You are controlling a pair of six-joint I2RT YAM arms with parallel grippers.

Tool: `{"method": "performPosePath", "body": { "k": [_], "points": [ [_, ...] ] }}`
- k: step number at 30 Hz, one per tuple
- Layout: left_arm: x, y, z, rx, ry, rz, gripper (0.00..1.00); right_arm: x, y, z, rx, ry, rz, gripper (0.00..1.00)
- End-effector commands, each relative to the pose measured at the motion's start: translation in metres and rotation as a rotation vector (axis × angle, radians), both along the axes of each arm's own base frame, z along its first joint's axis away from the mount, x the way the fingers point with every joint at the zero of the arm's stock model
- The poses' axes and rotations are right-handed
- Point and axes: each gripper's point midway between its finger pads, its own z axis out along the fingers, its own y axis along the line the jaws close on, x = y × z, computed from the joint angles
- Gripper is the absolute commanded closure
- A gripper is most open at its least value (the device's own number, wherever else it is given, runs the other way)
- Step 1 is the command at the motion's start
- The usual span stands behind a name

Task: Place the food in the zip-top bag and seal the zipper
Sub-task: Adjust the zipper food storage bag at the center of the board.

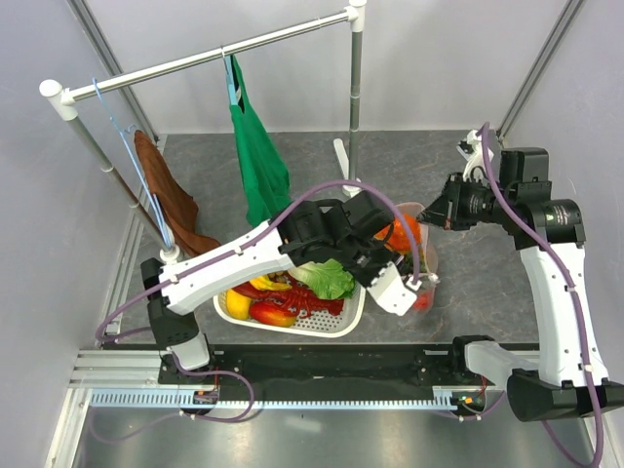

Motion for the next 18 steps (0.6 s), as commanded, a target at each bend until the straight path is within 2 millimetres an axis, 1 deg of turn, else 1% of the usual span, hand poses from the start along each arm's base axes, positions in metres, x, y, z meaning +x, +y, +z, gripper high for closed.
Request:
{"method": "performPosePath", "body": {
  "k": [1, 2, 3, 4, 5, 6, 7, 8, 9, 10, 11, 12, 13, 14, 15, 16, 17, 18],
  "points": [
    [0.003, -0.035, 0.045, -0.211, 0.078, 0.108, 0.78, 0.017, 0.021, 0.036, 0.034, -0.188, 0.094, 1.00],
    [0.010, -0.044, 0.055, -0.262, 0.081, 0.149, 0.94, 0.023, 0.025, 0.042, 0.040, -0.221, 0.099, 1.00],
    [0.015, -0.048, 0.058, -0.282, 0.097, 0.188, 0.98, 0.024, 0.031, 0.044, 0.043, -0.238, 0.120, 1.00],
    [0.020, -0.050, 0.057, -0.294, 0.149, 0.258, 0.98, 0.030, 0.035, 0.044, 0.041, -0.246, 0.127, 1.00],
    [0.027, -0.055, 0.060, -0.322, 0.166, 0.295, 0.98, 0.038, 0.037, 0.049, 0.038, -0.279, 0.130, 1.00],
    [0.035, -0.054, 0.057, -0.325, 0.194, 0.338, 0.98, 0.042, 0.038, 0.056, 0.030, -0.311, 0.133, 0.97],
    [0.040, -0.054, 0.055, -0.332, 0.247, 0.391, 0.98, 0.051, 0.038, 0.055, 0.017, -0.316, 0.134, 0.90],
    [0.046, -0.053, 0.057, -0.351, 0.263, 0.427, 0.98, 0.055, 0.038, 0.066, 0.009, -0.354, 0.138, 0.72],
    [0.057, -0.048, 0.051, -0.349, 0.281, 0.469, 0.98, 0.058, 0.036, 0.070, -0.010, -0.379, 0.144, 0.62],
    [0.062, -0.045, 0.049, -0.354, 0.322, 0.510, 0.98, 0.063, 0.032, 0.072, -0.050, -0.412, 0.142, 0.52],
    [0.066, -0.042, 0.054, -0.381, 0.341, 0.524, 0.98, 0.065, 0.029, 0.078, -0.074, -0.445, 0.136, 0.39],
    [0.078, -0.034, 0.044, -0.369, 0.374, 0.575, 0.98, 0.064, 0.025, 0.082, -0.093, -0.473, 0.130, 0.33],
    [0.082, -0.031, 0.042, -0.373, 0.395, 0.592, 0.98, 0.065, 0.021, 0.083, -0.123, -0.500, 0.126, 0.28],
    [0.083, -0.028, 0.040, -0.373, 0.424, 0.597, 0.98, 0.066, 0.016, 0.084, -0.156, -0.531, 0.129, 0.20],
    [0.095, -0.022, 0.039, -0.380, 0.459, 0.638, 0.98, 0.064, 0.012, 0.087, -0.176, -0.557, 0.123, 0.18],
    [0.097, -0.021, 0.037, -0.376, 0.486, 0.638, 0.98, 0.066, 0.006, 0.086, -0.217, -0.580, 0.114, 0.15],
    [0.102, -0.019, 0.037, -0.380, 0.497, 0.651, 0.98, 0.067, -0.001, 0.083, -0.235, -0.579, 0.101, 0.15],
    [0.108, -0.015, 0.037, -0.386, 0.509, 0.669, 0.98, 0.065, -0.005, 0.083, -0.244, -0.589, 0.096, 0.15]
  ]
}}
